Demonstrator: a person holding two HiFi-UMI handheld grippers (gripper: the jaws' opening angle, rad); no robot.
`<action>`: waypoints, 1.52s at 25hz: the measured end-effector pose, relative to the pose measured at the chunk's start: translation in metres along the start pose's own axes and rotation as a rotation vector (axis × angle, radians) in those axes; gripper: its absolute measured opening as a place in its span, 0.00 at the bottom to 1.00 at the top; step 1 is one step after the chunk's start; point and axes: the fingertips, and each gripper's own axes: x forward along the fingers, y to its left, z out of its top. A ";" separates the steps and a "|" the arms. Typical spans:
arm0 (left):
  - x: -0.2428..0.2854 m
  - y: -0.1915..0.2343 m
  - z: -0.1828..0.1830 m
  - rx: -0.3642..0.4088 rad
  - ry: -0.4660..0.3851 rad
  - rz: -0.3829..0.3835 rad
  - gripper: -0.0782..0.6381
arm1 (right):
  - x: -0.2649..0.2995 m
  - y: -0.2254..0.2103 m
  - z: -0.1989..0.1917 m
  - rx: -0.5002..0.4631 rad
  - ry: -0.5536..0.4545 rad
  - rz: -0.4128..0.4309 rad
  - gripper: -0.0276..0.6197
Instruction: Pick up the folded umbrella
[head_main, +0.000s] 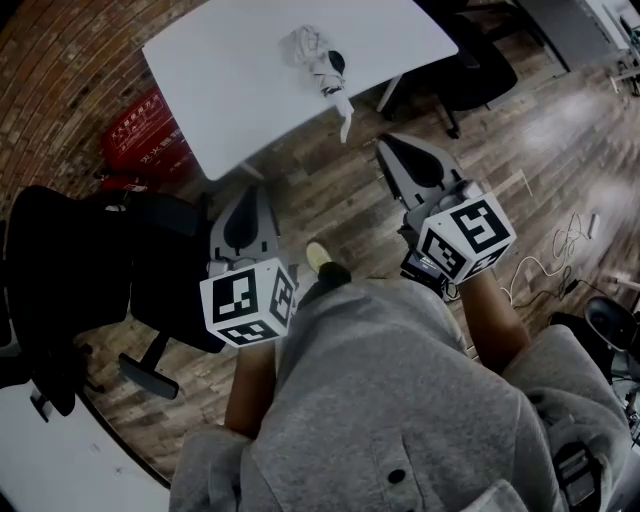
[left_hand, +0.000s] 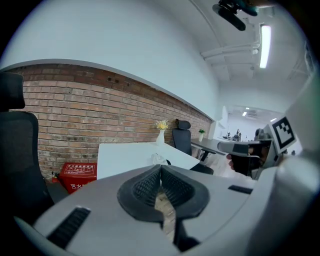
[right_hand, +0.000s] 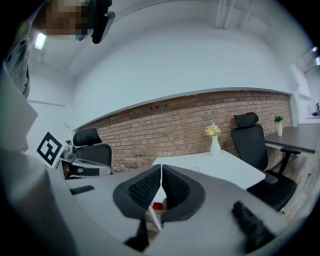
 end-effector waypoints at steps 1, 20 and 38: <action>0.000 0.004 0.001 0.000 -0.002 -0.002 0.13 | 0.003 0.002 0.001 -0.002 -0.005 -0.002 0.08; -0.004 0.022 0.013 0.018 -0.046 -0.043 0.13 | 0.014 0.022 0.019 -0.041 -0.047 -0.036 0.08; 0.008 0.017 0.024 0.052 -0.037 -0.048 0.13 | 0.023 0.005 0.026 -0.030 -0.069 -0.043 0.08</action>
